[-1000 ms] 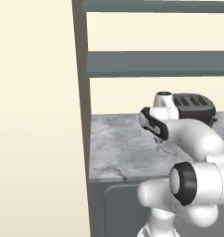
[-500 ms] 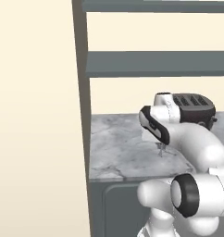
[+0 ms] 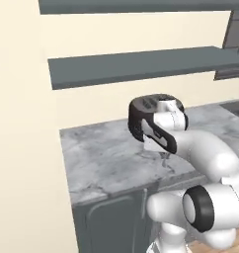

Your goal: Organize the utensils by type. Pick up the wooden spoons from the counter and place them in the open cabinet. Then pick up the metallic utensils from the counter and place them in the open drawer.

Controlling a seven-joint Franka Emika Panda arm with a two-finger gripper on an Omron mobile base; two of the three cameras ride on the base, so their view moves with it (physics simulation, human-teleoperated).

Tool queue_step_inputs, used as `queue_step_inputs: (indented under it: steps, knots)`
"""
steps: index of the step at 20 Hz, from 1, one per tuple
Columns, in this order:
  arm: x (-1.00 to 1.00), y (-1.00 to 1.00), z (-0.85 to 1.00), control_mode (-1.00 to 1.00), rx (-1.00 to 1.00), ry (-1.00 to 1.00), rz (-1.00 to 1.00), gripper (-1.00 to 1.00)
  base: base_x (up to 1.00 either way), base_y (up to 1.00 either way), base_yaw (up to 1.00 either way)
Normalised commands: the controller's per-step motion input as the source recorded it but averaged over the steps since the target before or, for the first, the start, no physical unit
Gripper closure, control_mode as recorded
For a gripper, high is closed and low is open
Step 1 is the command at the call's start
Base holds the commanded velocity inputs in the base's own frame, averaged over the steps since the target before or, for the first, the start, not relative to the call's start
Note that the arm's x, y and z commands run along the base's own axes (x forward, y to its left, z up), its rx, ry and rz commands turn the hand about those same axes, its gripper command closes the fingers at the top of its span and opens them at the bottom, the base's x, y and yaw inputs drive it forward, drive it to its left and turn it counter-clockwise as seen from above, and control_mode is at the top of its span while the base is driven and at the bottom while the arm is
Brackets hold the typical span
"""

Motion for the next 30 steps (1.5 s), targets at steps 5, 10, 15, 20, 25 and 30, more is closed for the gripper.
queue_step_inputs:
  steps: [5,10,15,20,25,30]
  knots:
    - [0.00,0.00,0.00,1.00,0.00,0.00,0.00,1.00,-0.12,0.00,-0.98]
    - [0.00,0.00,0.00,1.00,0.00,0.00,0.00,1.00,0.00,0.00,-0.99]
    - [0.00,0.00,0.00,1.00,0.00,0.00,0.00,1.00,0.00,0.00,-1.00]
    - [0.00,0.00,0.00,1.00,0.00,0.00,0.00,1.00,0.00,0.00,-1.00]
    - [0.00,0.00,0.00,1.00,0.00,0.00,0.00,1.00,0.00,0.00,-1.00]
    - [0.00,0.00,0.00,1.00,0.00,0.00,0.00,1.00,0.17,-0.01,-0.93]
